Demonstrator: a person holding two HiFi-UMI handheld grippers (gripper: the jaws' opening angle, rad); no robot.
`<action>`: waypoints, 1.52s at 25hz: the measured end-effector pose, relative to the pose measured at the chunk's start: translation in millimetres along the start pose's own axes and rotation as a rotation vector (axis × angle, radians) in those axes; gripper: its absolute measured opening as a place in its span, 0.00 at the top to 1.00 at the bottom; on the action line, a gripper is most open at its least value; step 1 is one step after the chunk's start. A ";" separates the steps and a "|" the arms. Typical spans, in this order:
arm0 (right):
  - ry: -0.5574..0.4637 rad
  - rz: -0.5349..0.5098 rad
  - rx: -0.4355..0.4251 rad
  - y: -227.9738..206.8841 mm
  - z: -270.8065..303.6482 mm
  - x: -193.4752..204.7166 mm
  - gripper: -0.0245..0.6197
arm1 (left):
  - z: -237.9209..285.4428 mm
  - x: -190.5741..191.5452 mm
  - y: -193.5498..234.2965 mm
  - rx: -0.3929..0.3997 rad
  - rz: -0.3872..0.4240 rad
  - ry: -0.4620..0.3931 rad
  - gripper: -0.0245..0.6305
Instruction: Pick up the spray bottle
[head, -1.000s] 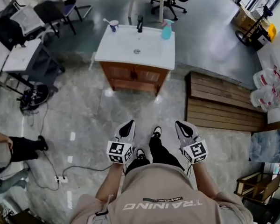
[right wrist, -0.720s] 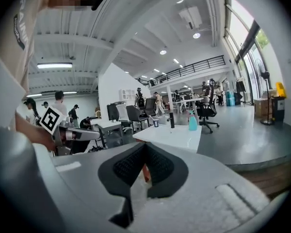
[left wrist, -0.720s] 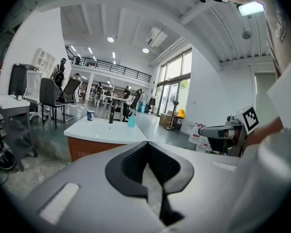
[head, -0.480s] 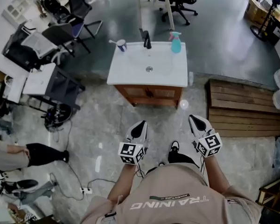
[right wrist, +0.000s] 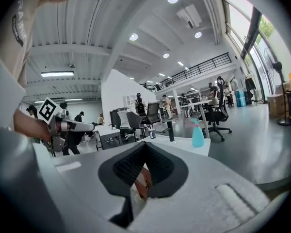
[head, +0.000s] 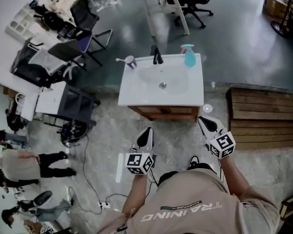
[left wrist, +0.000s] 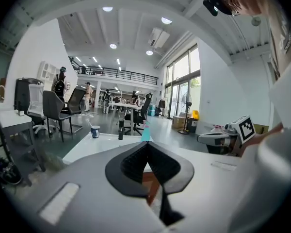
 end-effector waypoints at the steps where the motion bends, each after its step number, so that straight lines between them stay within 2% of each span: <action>1: 0.006 0.000 -0.007 -3.5 5.9 -0.1 0.96 | 5.2 3.2 0.3 -0.002 -0.010 0.009 0.94; 6: 0.047 0.004 -0.003 -13.9 23.5 4.7 0.96 | 25.5 14.3 0.6 0.035 -0.023 0.063 0.94; 10: 0.097 -0.076 0.014 -15.5 44.0 5.2 0.96 | 43.9 10.3 18.8 0.063 -0.013 0.064 0.94; 14: 0.073 -0.084 0.036 -13.2 72.1 -8.8 0.96 | 72.1 8.0 46.6 0.106 -0.001 0.060 0.94; 20: 0.043 -0.089 0.099 -22.6 100.2 -33.7 0.96 | 112.4 -17.9 75.7 0.189 0.032 0.008 0.94; 24: 0.004 -0.054 0.160 -22.0 120.3 -42.9 0.96 | 127.1 -19.7 93.3 0.263 0.049 0.013 0.94; 29: -0.022 0.069 0.235 -22.7 140.8 -36.0 0.96 | 145.5 -12.9 119.2 0.320 0.046 0.045 0.94; 34: 0.021 0.069 0.278 -29.3 150.9 -35.1 0.96 | 154.6 -17.6 135.4 0.330 0.025 0.026 0.94; 38: 0.021 0.060 0.298 -42.8 164.5 -46.0 0.96 | 166.9 -12.1 145.6 0.317 -0.004 0.050 0.94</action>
Point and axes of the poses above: the fingertips, and each gripper's own axes: z forward along the fingers, y to its left, x out of its underside, the point moved 6 cm from there along -z, backward along the fingers, and after that the axes turned 3 degrees about -x, right-handed, at the moved point
